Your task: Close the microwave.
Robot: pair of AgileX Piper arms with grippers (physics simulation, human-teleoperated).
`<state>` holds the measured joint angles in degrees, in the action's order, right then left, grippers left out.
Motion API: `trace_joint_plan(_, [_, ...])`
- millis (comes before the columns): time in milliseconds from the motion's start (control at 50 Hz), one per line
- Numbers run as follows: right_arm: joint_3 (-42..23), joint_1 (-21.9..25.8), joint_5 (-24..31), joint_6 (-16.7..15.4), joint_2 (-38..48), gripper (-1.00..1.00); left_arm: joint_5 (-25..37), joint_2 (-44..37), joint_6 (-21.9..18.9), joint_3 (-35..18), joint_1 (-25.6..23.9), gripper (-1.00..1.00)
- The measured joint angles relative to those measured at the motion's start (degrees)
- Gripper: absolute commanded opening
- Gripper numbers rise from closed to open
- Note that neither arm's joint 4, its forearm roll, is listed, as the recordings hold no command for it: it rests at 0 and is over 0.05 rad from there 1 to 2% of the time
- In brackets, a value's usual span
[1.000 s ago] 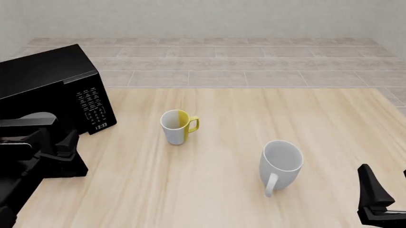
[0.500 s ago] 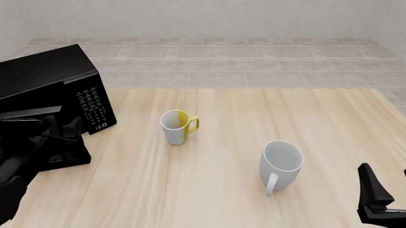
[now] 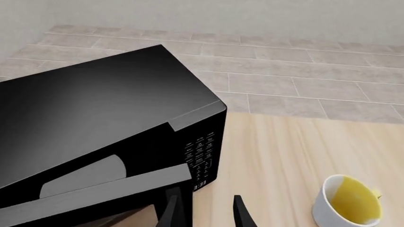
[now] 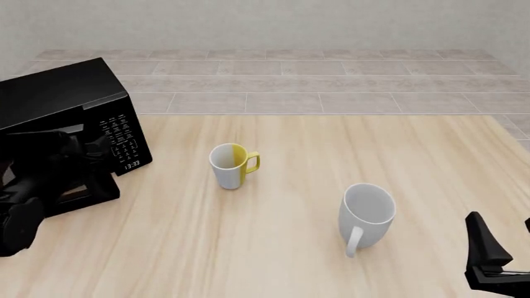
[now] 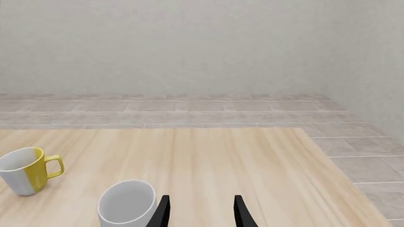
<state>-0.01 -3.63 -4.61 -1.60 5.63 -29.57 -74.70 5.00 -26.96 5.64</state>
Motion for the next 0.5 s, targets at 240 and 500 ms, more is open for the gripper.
trace_joint_plan(240, [0.0, 0.2, 0.2, 0.1, -0.1, 1.00, 1.3, -4.9, 1.0, -5.3, 1.0, 1.00])
trace_joint_plan(500, [0.0, 0.3, 0.6, 0.3, -0.3, 1.00, 1.9, -8.8, 1.2, -9.6, 2.1, 1.00])
